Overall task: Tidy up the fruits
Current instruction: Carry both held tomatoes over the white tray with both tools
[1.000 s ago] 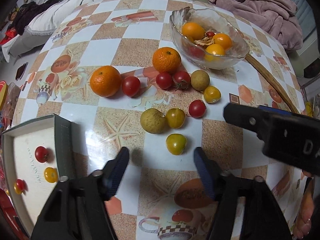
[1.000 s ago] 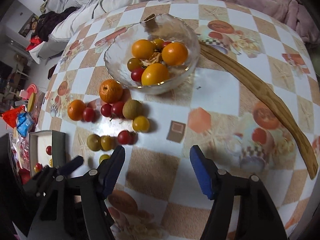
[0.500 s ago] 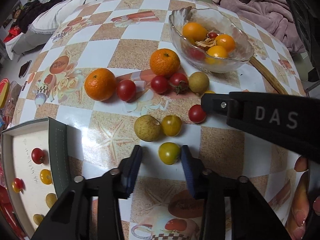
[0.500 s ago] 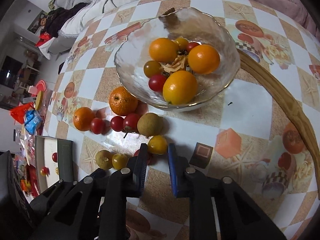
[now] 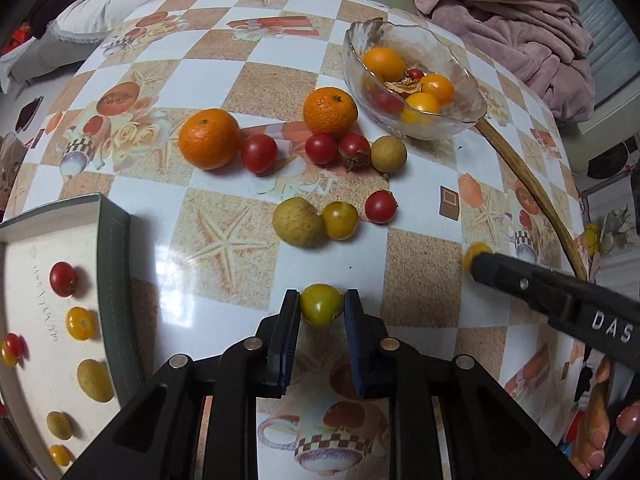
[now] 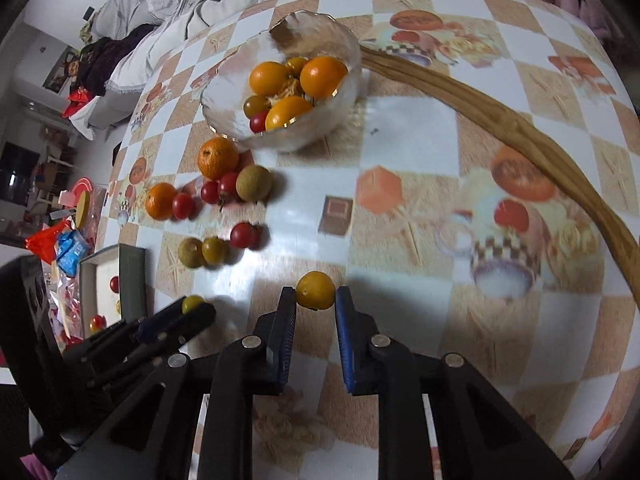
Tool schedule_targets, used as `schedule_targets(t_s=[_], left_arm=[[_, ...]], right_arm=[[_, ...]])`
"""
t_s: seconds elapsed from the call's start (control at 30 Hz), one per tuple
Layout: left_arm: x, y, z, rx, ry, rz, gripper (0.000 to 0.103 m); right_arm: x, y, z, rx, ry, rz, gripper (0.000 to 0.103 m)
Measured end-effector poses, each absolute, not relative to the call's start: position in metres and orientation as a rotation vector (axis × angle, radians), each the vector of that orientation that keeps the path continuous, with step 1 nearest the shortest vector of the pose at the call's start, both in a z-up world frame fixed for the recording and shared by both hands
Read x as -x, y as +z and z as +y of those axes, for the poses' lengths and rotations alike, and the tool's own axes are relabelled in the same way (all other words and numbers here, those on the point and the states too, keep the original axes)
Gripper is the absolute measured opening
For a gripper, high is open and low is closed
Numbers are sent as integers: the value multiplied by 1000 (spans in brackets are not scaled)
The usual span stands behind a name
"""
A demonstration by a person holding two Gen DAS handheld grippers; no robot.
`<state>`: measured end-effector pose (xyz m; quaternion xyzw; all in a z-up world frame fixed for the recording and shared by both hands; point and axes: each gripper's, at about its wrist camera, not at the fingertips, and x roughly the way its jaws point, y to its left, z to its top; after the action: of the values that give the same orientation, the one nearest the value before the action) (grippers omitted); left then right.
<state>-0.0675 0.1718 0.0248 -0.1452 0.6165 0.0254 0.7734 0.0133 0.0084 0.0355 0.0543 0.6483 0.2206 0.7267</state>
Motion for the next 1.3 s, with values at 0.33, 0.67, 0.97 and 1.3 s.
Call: schedule_targets(t_s=[0.33,0.67,0.97,1.3], left_arm=[[96,57,184,310,45,1289,24],[148,84,245,331,157,1237,24],[208,79,329,400,360,1235,24],[232,46,376,402,465,1296,24]], right_arm=[[21,50,17,-108,514,1433,22],[50,70,76,-40,611,1422,22],[85,77,161,58,761,1427,22],[112,65,238,176,864,1454,22]])
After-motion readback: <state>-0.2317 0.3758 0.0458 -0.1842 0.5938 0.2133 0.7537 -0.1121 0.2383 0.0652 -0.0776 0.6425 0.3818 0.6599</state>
